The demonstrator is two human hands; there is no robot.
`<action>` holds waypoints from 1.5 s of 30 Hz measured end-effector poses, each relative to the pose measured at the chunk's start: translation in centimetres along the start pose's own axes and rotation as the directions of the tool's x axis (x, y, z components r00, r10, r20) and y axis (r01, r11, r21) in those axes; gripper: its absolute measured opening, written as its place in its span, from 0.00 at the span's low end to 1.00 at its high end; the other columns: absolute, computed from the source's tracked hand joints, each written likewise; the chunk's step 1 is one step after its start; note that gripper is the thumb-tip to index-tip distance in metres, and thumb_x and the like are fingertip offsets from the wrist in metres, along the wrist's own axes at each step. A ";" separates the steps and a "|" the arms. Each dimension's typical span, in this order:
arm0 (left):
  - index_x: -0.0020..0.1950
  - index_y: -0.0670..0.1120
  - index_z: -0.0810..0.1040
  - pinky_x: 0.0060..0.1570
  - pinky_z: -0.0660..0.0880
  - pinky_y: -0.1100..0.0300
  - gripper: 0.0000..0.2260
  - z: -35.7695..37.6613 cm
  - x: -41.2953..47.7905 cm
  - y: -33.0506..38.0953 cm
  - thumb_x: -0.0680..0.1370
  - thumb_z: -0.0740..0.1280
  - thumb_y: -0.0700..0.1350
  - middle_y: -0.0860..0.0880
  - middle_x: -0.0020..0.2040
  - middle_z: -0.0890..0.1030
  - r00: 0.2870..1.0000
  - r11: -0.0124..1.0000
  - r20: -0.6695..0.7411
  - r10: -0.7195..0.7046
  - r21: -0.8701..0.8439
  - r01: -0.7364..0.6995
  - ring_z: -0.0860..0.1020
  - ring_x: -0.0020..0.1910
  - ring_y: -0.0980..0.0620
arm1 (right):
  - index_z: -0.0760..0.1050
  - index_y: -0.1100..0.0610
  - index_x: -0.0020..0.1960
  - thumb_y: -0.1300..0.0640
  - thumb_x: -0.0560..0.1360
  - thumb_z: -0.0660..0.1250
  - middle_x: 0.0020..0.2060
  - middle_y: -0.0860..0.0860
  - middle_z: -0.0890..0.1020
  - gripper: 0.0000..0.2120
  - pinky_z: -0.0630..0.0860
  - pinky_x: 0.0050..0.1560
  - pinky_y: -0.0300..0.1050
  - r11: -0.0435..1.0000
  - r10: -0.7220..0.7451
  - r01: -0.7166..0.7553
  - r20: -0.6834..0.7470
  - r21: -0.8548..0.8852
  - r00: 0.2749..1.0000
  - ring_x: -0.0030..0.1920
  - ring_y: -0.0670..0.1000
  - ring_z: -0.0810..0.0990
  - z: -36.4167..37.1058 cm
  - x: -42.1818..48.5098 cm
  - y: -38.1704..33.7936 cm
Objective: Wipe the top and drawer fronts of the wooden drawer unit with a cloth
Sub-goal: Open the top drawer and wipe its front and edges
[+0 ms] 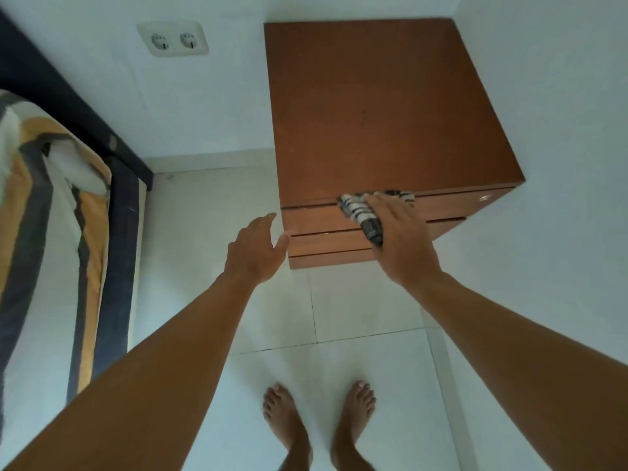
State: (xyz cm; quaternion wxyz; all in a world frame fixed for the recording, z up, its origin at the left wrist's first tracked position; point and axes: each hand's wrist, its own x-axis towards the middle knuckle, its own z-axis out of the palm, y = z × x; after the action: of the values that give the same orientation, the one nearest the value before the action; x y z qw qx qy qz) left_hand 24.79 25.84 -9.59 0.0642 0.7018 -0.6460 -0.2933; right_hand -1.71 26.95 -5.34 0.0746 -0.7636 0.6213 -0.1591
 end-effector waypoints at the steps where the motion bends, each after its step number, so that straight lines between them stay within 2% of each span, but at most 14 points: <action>1: 0.82 0.48 0.62 0.74 0.66 0.41 0.29 0.3 -0.2 0.2 0.84 0.58 0.59 0.46 0.80 0.67 1.000 1.000 -0.008 -0.002 -0.011 0.002 0.66 0.78 0.42 | 0.70 0.61 0.73 0.57 0.75 0.68 0.69 0.59 0.77 0.28 0.71 0.69 0.62 0.999 0.036 -0.036 -0.036 -0.004 0.999 0.69 0.61 0.74 -0.4 0.3 0.3; 5: 0.82 0.46 0.60 0.70 0.68 0.40 0.29 1.2 -0.7 1.8 0.84 0.60 0.57 0.44 0.81 0.64 0.996 1.000 -0.084 -0.009 0.028 0.011 0.67 0.77 0.40 | 0.68 0.59 0.75 0.58 0.76 0.69 0.70 0.58 0.76 0.29 0.71 0.69 0.62 0.978 0.208 -0.208 -0.006 -0.029 0.978 0.71 0.61 0.72 -1.0 0.2 2.7; 10: 0.82 0.45 0.59 0.67 0.71 0.37 0.31 3.0 -1.0 3.5 0.83 0.62 0.55 0.43 0.82 0.61 0.978 0.997 -0.199 -0.063 0.037 0.071 0.68 0.75 0.37 | 0.69 0.59 0.74 0.59 0.77 0.69 0.68 0.59 0.76 0.27 0.74 0.66 0.62 0.949 0.315 -0.312 0.054 -0.050 0.948 0.69 0.63 0.72 -0.7 -1.1 5.1; 12: 0.82 0.45 0.59 0.66 0.72 0.37 0.31 3.7 -1.1 3.8 0.82 0.63 0.55 0.43 0.82 0.62 0.970 0.998 -0.237 -0.053 0.029 0.061 0.69 0.75 0.37 | 0.67 0.58 0.75 0.56 0.77 0.69 0.70 0.58 0.75 0.28 0.73 0.66 0.63 0.955 0.291 -0.284 0.077 -0.086 0.954 0.70 0.63 0.72 -0.4 -1.4 6.0; 16: 0.81 0.45 0.61 0.62 0.74 0.37 0.30 4.4 -1.0 4.1 0.82 0.63 0.55 0.43 0.81 0.64 0.961 0.987 -0.274 0.033 0.160 0.012 0.71 0.72 0.36 | 0.59 0.56 0.80 0.51 0.77 0.70 0.76 0.56 0.67 0.36 0.71 0.67 0.64 0.966 0.153 -0.106 0.192 -0.237 0.969 0.72 0.62 0.69 -0.3 -1.1 7.7; 21: 0.83 0.46 0.55 0.62 0.72 0.34 0.33 5.3 -1.2 5.4 0.82 0.61 0.58 0.44 0.85 0.53 0.970 0.975 -0.241 -0.044 0.202 0.095 0.68 0.74 0.34 | 0.50 0.55 0.82 0.51 0.75 0.72 0.82 0.52 0.53 0.44 0.71 0.66 0.62 0.963 0.162 -0.097 0.249 -0.252 0.955 0.70 0.63 0.69 -0.5 0.1 8.6; 25: 0.84 0.46 0.51 0.62 0.73 0.34 0.35 5.9 -1.1 6.0 0.82 0.60 0.59 0.44 0.85 0.49 0.965 0.964 -0.251 -0.078 0.230 0.137 0.67 0.74 0.35 | 0.53 0.55 0.81 0.54 0.73 0.75 0.80 0.53 0.56 0.44 0.73 0.65 0.59 0.972 0.167 -0.125 0.211 -0.200 0.963 0.69 0.63 0.71 -0.2 0.5 9.5; 28: 0.83 0.46 0.51 0.62 0.72 0.34 0.37 6.3 -0.9 6.1 0.81 0.64 0.57 0.45 0.85 0.49 0.957 0.975 -0.274 -0.092 0.171 0.143 0.68 0.73 0.34 | 0.57 0.57 0.80 0.53 0.74 0.74 0.79 0.55 0.61 0.41 0.72 0.67 0.61 0.969 0.189 -0.159 0.154 -0.188 0.970 0.70 0.63 0.71 0.1 0.0 10.5; 31: 0.81 0.46 0.55 0.60 0.75 0.35 0.35 6.5 -0.5 6.1 0.79 0.68 0.54 0.47 0.84 0.53 0.950 0.995 -0.300 -0.092 0.019 0.103 0.72 0.69 0.34 | 0.55 0.56 0.81 0.50 0.75 0.72 0.79 0.55 0.61 0.41 0.74 0.63 0.63 0.962 0.140 -0.092 0.176 -0.256 0.975 0.68 0.64 0.71 0.4 -1.0 11.6; 33: 0.77 0.47 0.60 0.58 0.77 0.36 0.32 6.4 -0.1 6.0 0.78 0.68 0.53 0.47 0.80 0.63 0.936 0.996 -0.344 -0.081 -0.072 0.059 0.75 0.64 0.35 | 0.52 0.55 0.82 0.50 0.75 0.73 0.80 0.55 0.58 0.43 0.75 0.62 0.64 0.960 0.105 -0.052 0.183 -0.275 0.977 0.67 0.65 0.73 0.5 -1.3 12.0; 35: 0.74 0.46 0.63 0.57 0.78 0.38 0.28 6.1 0.3 6.1 0.78 0.68 0.52 0.44 0.66 0.77 0.903 0.984 -0.406 -0.143 -0.160 0.084 0.80 0.57 0.37 | 0.50 0.55 0.82 0.50 0.75 0.73 0.82 0.56 0.53 0.45 0.73 0.64 0.66 0.959 0.083 -0.034 0.166 -0.283 0.983 0.66 0.68 0.73 0.5 -1.1 12.1; 37: 0.71 0.45 0.65 0.57 0.79 0.40 0.25 5.8 0.9 6.5 0.79 0.69 0.53 0.44 0.53 0.81 0.851 0.963 -0.465 -0.245 -0.218 0.158 0.82 0.52 0.39 | 0.47 0.54 0.83 0.50 0.75 0.73 0.82 0.56 0.48 0.47 0.71 0.66 0.66 0.959 0.077 -0.030 0.158 -0.283 0.984 0.67 0.68 0.73 0.6 -0.8 12.1; 41: 0.73 0.47 0.66 0.65 0.75 0.45 0.28 5.6 2.3 6.9 0.79 0.68 0.61 0.47 0.66 0.82 0.799 0.881 -0.419 -0.432 -0.386 0.274 0.81 0.63 0.41 | 0.45 0.55 0.83 0.47 0.76 0.71 0.83 0.53 0.48 0.47 0.71 0.65 0.66 0.962 0.078 -0.032 0.160 -0.272 0.984 0.65 0.68 0.73 0.8 -0.5 12.2; 45: 0.68 0.47 0.76 0.65 0.75 0.44 0.30 5.7 3.7 6.2 0.77 0.64 0.69 0.47 0.63 0.83 0.815 0.865 -0.352 -0.461 -0.382 0.324 0.80 0.64 0.42 | 0.45 0.55 0.83 0.48 0.75 0.70 0.83 0.51 0.49 0.47 0.70 0.65 0.67 0.964 0.098 -0.050 0.175 -0.261 0.980 0.65 0.69 0.72 1.0 -0.3 12.2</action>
State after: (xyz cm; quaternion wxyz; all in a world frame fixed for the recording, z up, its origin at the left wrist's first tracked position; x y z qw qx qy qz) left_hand 16.55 23.02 -12.55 0.2503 0.8496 -0.4013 -0.2334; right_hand -12.68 24.54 -10.14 0.0393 -0.7546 0.6550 -0.0029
